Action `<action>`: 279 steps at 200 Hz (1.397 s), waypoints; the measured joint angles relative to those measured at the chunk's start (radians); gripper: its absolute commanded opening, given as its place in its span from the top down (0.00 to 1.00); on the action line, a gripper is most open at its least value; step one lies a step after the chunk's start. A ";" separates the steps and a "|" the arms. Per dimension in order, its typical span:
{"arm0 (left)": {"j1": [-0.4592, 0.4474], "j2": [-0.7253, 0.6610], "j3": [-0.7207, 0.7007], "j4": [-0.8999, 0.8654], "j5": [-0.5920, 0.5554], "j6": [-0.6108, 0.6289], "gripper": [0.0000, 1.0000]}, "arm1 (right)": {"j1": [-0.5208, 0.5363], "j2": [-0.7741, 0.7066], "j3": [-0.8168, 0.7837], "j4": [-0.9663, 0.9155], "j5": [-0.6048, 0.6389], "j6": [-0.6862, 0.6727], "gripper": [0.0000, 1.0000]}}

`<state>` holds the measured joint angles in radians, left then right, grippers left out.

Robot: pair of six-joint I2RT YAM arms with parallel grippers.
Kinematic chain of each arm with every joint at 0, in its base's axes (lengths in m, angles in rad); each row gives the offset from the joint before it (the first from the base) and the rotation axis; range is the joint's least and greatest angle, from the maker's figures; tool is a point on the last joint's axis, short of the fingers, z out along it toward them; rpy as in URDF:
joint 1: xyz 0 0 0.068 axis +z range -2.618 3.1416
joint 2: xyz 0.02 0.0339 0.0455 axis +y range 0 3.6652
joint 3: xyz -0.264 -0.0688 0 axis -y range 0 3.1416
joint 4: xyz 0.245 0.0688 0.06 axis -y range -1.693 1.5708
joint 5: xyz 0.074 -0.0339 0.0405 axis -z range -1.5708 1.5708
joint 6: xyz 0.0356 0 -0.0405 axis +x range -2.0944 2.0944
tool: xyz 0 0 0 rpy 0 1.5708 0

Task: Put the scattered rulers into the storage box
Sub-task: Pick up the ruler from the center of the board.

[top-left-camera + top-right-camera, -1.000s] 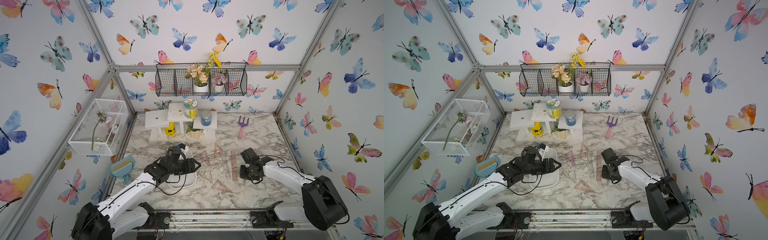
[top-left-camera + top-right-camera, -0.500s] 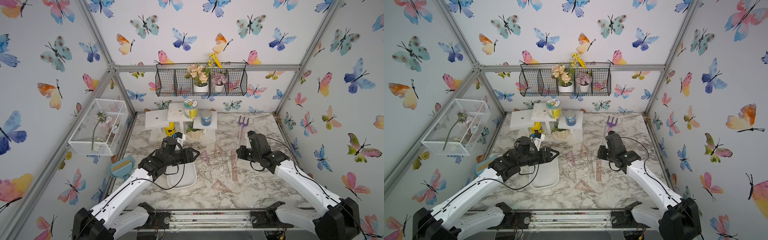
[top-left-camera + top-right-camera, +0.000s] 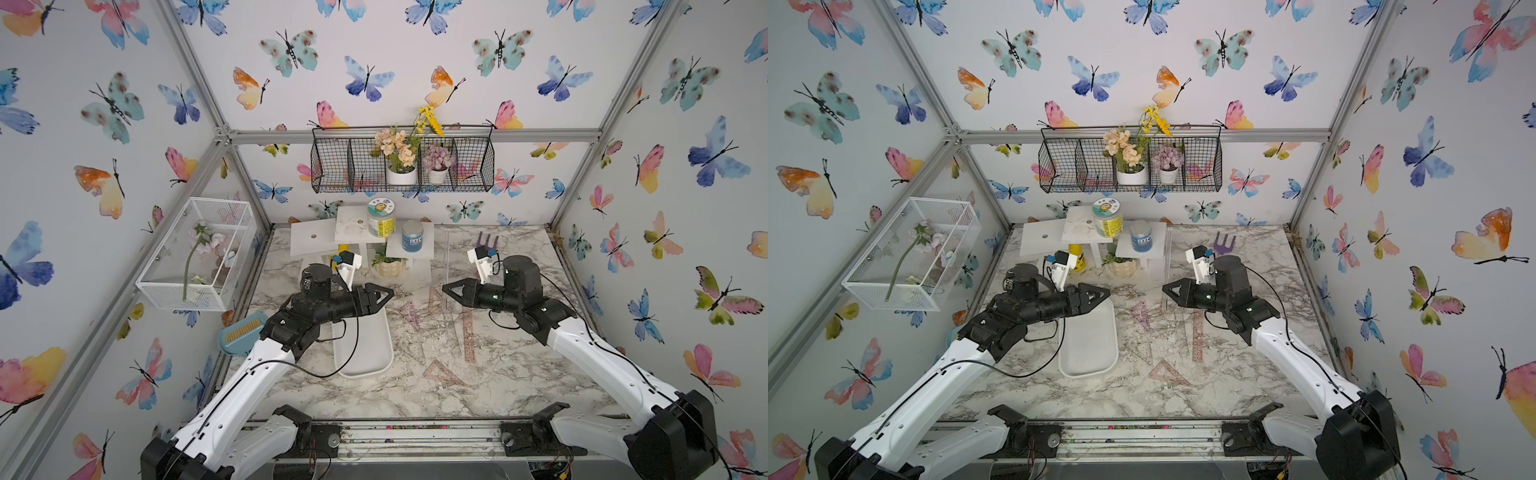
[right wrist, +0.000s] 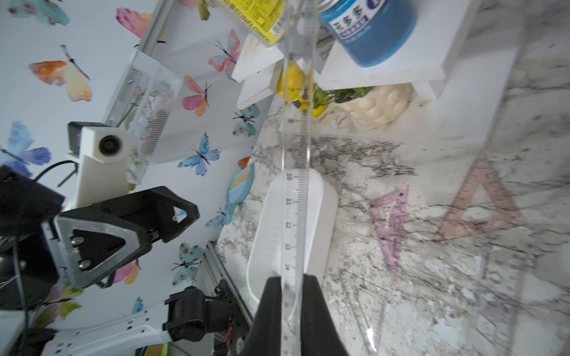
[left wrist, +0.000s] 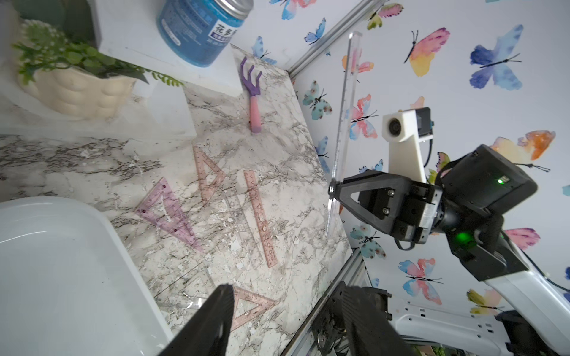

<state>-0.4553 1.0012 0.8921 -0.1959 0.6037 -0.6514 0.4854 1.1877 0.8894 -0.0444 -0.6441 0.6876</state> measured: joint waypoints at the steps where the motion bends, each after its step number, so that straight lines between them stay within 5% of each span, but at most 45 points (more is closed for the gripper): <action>1: 0.000 0.000 0.000 0.004 0.006 0.000 0.41 | 0.000 0.000 -0.001 0.005 -0.005 0.003 0.98; 69: 0.016 0.041 0.013 0.195 0.183 -0.027 0.43 | 0.080 0.074 -0.011 0.248 -0.183 0.134 0.98; 167: 0.155 0.075 0.016 0.310 0.327 -0.083 0.47 | 0.182 0.161 0.070 0.346 -0.211 0.168 0.98; 279: 0.159 0.075 -0.026 0.468 0.444 -0.200 0.48 | 0.257 0.187 0.089 0.426 -0.227 0.203 0.98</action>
<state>-0.2962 1.0763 0.8661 0.2718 1.0481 -0.8509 0.7422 1.3750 0.9779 0.3820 -0.8707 0.8906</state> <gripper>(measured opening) 0.527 0.108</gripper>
